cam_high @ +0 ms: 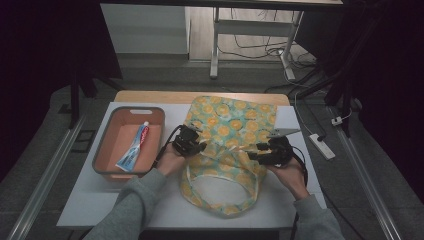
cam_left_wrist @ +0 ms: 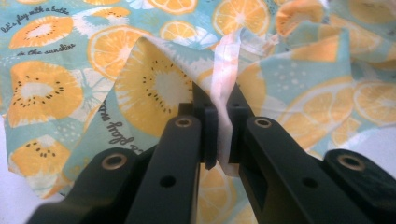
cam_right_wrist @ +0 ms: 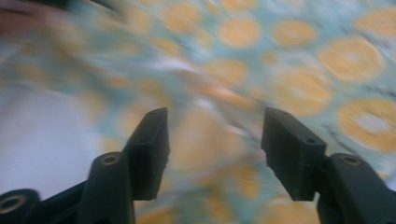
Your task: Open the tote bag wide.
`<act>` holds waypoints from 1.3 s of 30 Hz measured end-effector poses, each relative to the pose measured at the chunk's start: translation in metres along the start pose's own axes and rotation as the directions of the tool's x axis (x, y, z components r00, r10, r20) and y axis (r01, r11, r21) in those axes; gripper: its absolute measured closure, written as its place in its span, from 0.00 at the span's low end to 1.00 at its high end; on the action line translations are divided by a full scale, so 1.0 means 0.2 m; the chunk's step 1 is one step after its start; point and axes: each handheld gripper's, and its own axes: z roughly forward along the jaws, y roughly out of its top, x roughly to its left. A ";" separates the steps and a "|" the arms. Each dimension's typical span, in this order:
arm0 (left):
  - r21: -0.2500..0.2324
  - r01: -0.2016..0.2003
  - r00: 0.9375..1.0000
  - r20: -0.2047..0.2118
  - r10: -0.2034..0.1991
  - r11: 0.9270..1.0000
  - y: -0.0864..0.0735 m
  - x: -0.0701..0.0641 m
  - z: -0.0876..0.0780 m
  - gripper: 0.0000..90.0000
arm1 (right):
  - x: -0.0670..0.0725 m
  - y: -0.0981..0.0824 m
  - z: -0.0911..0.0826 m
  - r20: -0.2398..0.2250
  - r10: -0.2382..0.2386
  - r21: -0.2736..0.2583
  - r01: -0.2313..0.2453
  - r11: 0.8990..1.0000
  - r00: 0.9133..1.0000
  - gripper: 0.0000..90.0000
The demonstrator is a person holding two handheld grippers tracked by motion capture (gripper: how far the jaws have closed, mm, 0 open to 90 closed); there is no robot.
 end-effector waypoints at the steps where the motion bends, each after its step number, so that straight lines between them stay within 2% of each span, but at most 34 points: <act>1: 0.001 0.002 1.000 -0.003 -0.002 1.000 0.00 0.00 0.01 0.96 | 0.04 0.00 -0.02 -0.014 -0.015 -0.002 0.015 1.000 1.000 0.44; 2: 0.000 0.008 1.000 -0.003 -0.008 1.000 0.01 0.01 0.01 0.96 | 0.12 0.00 -0.02 -0.030 -0.053 0.031 0.054 0.998 0.998 0.44; 4: 0.003 0.013 1.000 -0.005 -0.013 1.000 0.01 0.01 0.03 0.96 | 0.17 -0.01 0.04 -0.022 -0.093 0.089 0.094 0.992 0.995 0.44; 6: 0.001 0.017 1.000 -0.001 -0.017 1.000 0.02 0.02 0.03 0.96 | 0.19 -0.02 0.11 0.026 -0.128 0.151 0.123 0.981 0.991 0.44; 9: -0.004 0.015 1.000 0.003 -0.015 1.000 0.02 0.02 0.02 0.96 | 0.17 -0.05 0.20 0.054 -0.136 0.220 0.121 0.968 0.989 0.44; 10: -0.005 0.015 1.000 0.003 -0.015 1.000 0.02 0.02 0.02 0.96 | 0.17 -0.06 0.23 0.076 -0.154 0.237 0.132 0.962 0.985 0.44; 11: -0.004 0.014 1.000 0.005 -0.014 1.000 0.02 0.02 0.02 0.96 | 0.16 -0.07 0.25 0.105 -0.187 0.260 0.155 0.953 0.977 0.44; 12: -0.003 0.014 1.000 0.007 -0.014 1.000 0.02 0.02 0.02 0.96 | 0.16 -0.07 0.25 0.105 -0.187 0.260 0.155 0.953 0.977 0.44; 13: -0.001 0.012 1.000 0.009 -0.012 1.000 0.02 0.02 0.02 0.95 | 0.15 -0.07 0.29 0.155 -0.228 0.297 0.174 0.939 0.961 0.49; 15: -0.001 0.012 1.000 0.013 -0.012 1.000 0.02 0.01 0.02 0.95 | 0.13 -0.07 0.31 0.128 -0.193 0.271 0.153 0.950 0.973 0.60; 16: -0.001 0.011 1.000 0.012 -0.011 1.000 0.02 0.01 0.02 0.95 | 0.13 -0.07 0.31 0.128 -0.193 0.271 0.153 0.950 0.973 0.60; 17: -0.002 0.011 1.000 0.013 -0.011 1.000 0.02 0.02 0.02 0.95 | 0.12 -0.06 0.31 0.129 -0.199 0.276 0.158 0.948 0.971 0.64; 18: -0.002 0.012 1.000 0.012 -0.012 1.000 0.01 0.02 0.02 0.95 | 0.12 -0.06 0.32 0.114 -0.209 0.274 0.171 0.946 0.971 0.78; 19: -0.004 0.015 1.000 0.012 -0.015 1.000 0.01 0.02 0.01 0.95 | 0.12 -0.06 0.32 0.110 -0.211 0.275 0.175 0.946 0.971 0.86; 20: -0.005 0.014 1.000 0.012 -0.014 1.000 0.02 0.02 0.01 0.95 | 0.12 -0.06 0.32 0.110 -0.211 0.275 0.175 0.946 0.971 0.86; 21: -0.006 0.015 1.000 0.013 -0.015 1.000 0.02 0.02 0.01 0.95 | 0.13 -0.05 0.32 0.110 -0.226 0.276 0.189 0.942 0.968 0.97; 23: -0.009 0.014 1.000 0.013 -0.014 1.000 0.02 0.02 0.01 0.95 | 0.14 -0.05 0.30 0.097 -0.236 0.272 0.202 0.941 0.967 0.99; 24: -0.012 0.013 1.000 0.015 -0.013 1.000 0.02 0.02 0.00 0.95 | 0.14 -0.04 0.28 0.090 -0.237 0.257 0.207 0.944 0.967 0.99; 27: -0.030 0.016 1.000 0.016 -0.016 0.999 0.02 0.03 -0.02 0.95 | 0.16 0.00 0.17 0.045 -0.194 0.185 0.182 0.966 0.980 1.00; 29: -0.051 0.022 1.000 0.018 -0.021 0.998 0.02 0.04 -0.05 0.95 | 0.18 0.02 0.09 0.027 -0.183 0.125 0.178 0.976 0.983 1.00; 31: -0.075 0.027 0.999 0.020 -0.025 0.997 0.03 0.04 -0.08 0.96 | 0.19 0.04 0.01 0.017 -0.178 0.064 0.176 0.982 0.984 1.00; 32: -0.089 0.028 0.999 0.022 -0.026 0.996 0.04 0.04 -0.10 0.96 | 0.19 0.04 0.01 0.017 -0.178 0.064 0.176 0.982 0.984 1.00; 33: -0.103 0.026 0.999 0.025 -0.024 0.994 0.04 0.04 -0.12 0.96 | 0.21 0.07 -0.06 0.015 -0.175 0.007 0.175 0.985 0.984 1.00; 35: -0.126 0.019 1.000 0.027 -0.016 0.992 0.05 0.03 -0.16 0.96 | 0.22 0.10 -0.13 0.010 -0.177 -0.042 0.177 0.983 0.984 1.00; 36: -0.137 0.016 1.000 0.028 -0.012 0.990 0.06 0.02 -0.18 0.96 | 0.22 0.10 -0.13 0.010 -0.177 -0.042 0.177 0.983 0.984 1.00; 37: -0.149 0.014 0.999 0.032 -0.010 0.989 0.07 0.02 -0.19 0.96 | 0.24 0.13 -0.19 0.000 -0.178 -0.088 0.178 0.980 0.984 1.00; 39: -0.165 0.007 0.999 0.037 -0.001 0.986 0.08 0.00 -0.22 0.96 | 0.26 0.14 -0.22 -0.001 -0.183 -0.109 0.182 0.977 0.983 1.00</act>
